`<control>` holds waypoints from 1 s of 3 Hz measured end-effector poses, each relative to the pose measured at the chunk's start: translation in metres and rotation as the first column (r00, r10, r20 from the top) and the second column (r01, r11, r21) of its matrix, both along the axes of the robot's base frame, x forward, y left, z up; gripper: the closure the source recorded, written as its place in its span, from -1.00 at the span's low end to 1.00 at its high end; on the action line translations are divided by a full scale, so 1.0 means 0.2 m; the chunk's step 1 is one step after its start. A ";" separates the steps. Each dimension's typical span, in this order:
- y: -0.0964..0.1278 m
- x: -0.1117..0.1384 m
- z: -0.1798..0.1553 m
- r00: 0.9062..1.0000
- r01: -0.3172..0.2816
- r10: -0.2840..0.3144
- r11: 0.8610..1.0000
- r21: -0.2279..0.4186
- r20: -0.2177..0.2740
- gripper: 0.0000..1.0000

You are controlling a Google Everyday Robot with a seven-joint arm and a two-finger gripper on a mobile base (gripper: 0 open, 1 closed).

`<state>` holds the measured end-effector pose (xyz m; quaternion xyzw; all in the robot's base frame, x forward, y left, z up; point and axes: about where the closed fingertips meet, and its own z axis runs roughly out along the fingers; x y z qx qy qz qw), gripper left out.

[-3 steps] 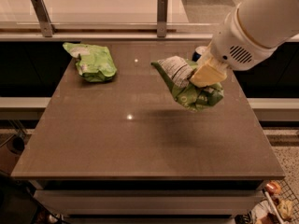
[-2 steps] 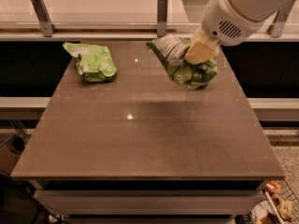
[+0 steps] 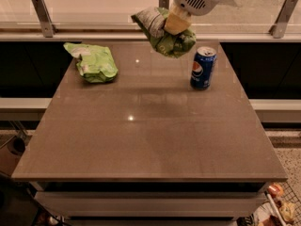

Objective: Move green jalapeno chip bag near green rice chip bag

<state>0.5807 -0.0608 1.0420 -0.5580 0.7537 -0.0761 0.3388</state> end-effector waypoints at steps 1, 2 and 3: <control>0.04 0.13 0.02 0.997 0.014 -0.016 1.000 0.024 0.072 1.00; 0.04 0.13 0.02 0.997 0.014 -0.016 1.000 0.024 0.072 1.00; 0.12 0.19 -0.02 0.998 -0.021 0.020 1.000 0.022 0.065 1.00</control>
Offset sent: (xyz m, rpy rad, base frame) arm 0.0186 0.0059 0.0002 0.0109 -0.0425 -0.0125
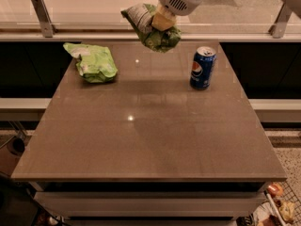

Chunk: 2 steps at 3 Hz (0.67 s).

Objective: Move green jalapeno chip bag near green rice chip bag

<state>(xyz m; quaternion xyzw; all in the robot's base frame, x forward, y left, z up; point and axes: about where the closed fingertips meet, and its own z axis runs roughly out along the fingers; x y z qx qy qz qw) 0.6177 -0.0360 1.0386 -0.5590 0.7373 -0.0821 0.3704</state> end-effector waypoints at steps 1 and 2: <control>0.09 0.09 -0.12 0.999 -0.034 0.034 0.999 0.005 -0.034 1.00; 0.17 0.18 -0.24 0.997 -0.047 0.047 0.999 0.008 -0.055 1.00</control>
Offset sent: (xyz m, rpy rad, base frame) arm 0.0585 0.0508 -0.0759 0.0132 0.0769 0.0568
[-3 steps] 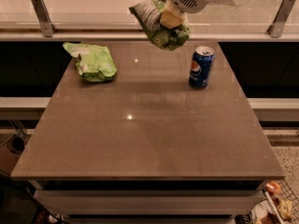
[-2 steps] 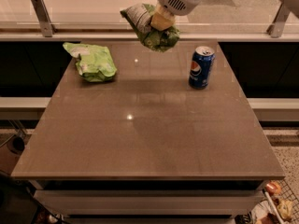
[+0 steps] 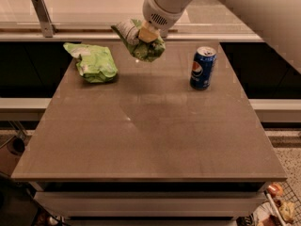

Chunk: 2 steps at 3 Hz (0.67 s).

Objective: Move green jalapeno chip bag near green rice chip bag

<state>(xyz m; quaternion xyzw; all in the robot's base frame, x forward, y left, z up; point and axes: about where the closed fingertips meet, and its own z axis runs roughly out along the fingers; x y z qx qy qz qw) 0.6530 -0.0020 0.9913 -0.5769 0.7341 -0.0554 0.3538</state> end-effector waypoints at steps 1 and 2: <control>0.06 0.10 -0.09 1.000 -0.001 0.001 1.000 0.007 -0.001 1.00; 0.13 0.20 -0.15 1.000 -0.002 0.002 1.000 0.019 0.008 1.00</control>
Offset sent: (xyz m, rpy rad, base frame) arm 0.0682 0.0422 -0.0459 0.0368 -0.0215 -0.0007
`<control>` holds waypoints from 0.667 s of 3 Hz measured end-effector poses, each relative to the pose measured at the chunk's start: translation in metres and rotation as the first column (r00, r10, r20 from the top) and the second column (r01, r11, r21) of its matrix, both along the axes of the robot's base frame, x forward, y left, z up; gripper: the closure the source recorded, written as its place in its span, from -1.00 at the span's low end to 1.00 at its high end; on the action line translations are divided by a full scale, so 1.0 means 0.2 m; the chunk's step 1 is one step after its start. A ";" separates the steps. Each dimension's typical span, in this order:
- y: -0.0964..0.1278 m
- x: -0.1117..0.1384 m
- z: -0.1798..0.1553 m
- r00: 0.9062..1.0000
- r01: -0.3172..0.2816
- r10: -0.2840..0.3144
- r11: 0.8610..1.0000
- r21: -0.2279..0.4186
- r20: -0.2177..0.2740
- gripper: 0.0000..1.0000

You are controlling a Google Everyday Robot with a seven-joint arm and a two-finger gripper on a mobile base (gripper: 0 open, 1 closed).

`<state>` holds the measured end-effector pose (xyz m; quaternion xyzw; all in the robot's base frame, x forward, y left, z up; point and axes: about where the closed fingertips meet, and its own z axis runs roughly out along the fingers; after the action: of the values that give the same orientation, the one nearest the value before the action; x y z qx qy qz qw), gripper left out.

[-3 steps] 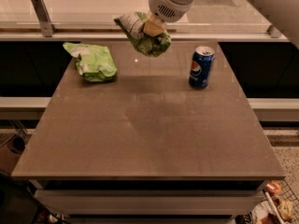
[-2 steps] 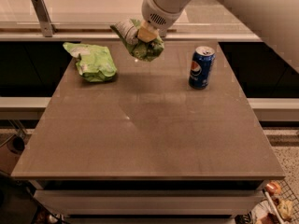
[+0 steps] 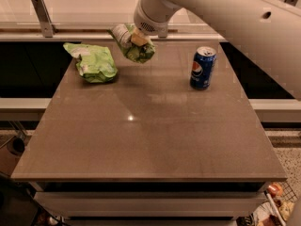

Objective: Move green jalapeno chip bag near green rice chip bag

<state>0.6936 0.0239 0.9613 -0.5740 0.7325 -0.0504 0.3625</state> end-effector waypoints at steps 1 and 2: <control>0.08 0.07 -0.07 1.000 -0.011 0.011 1.000 0.009 -0.002 1.00; 0.09 0.07 -0.07 1.000 -0.013 0.013 1.000 0.008 -0.005 0.65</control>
Offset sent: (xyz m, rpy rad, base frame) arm 0.0134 0.0150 -0.0119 0.0082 0.0019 0.0103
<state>0.7080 0.0412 0.9465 -0.5775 0.7299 -0.0439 0.3632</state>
